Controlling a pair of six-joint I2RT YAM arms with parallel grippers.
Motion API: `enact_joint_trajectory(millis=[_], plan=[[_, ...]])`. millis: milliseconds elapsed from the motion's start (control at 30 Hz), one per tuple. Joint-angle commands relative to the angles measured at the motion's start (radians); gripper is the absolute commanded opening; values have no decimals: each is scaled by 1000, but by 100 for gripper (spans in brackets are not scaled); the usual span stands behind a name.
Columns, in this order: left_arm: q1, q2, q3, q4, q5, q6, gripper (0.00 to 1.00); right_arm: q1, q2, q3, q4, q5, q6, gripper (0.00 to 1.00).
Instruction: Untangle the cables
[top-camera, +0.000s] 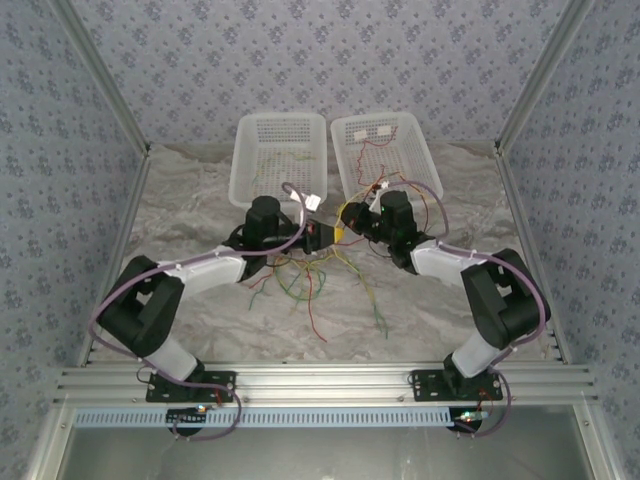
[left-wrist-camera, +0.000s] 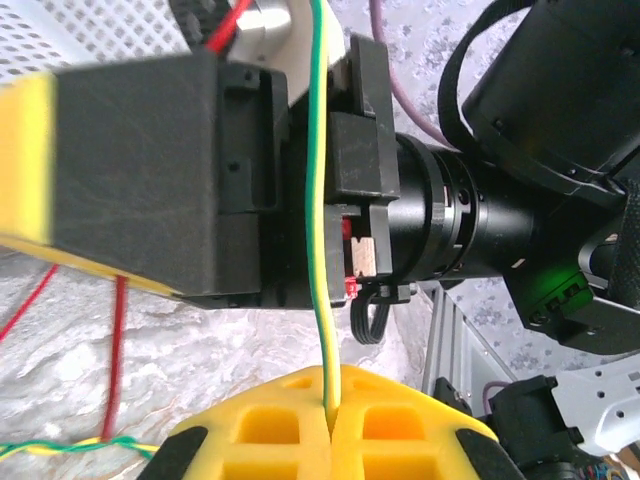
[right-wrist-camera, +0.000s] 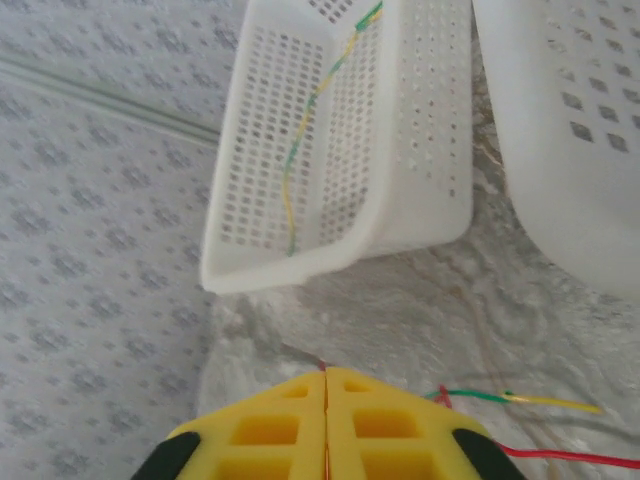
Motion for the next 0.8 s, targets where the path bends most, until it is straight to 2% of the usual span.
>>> enact_joint_trajectory(millis=[0, 133, 200, 267, 333, 533, 700, 767], plan=[[70, -112, -30, 19, -81, -7, 0, 11, -97, 39, -178, 4, -135, 0], [179, -265, -37, -119, -207, 45, 0, 15, -211, 136, -490, -42, -392, 0], [245, -325, -18, -210, -264, 66, 0, 1, -242, 205, -650, -72, -486, 0], [318, -380, -13, -256, -316, 67, 0, -30, -272, 243, -737, -118, -534, 0], [395, -433, -12, -310, -395, 63, 0, -78, -303, 258, -779, -155, -541, 0], [569, -519, 4, -418, -495, 56, 0, -224, -378, 253, -767, -200, -490, 0], [624, -526, 31, -492, -541, 82, 0, -313, -415, 261, -758, -181, -459, 0], [630, -525, 34, -456, -491, 97, 0, -339, -423, 272, -767, -162, -454, 0]])
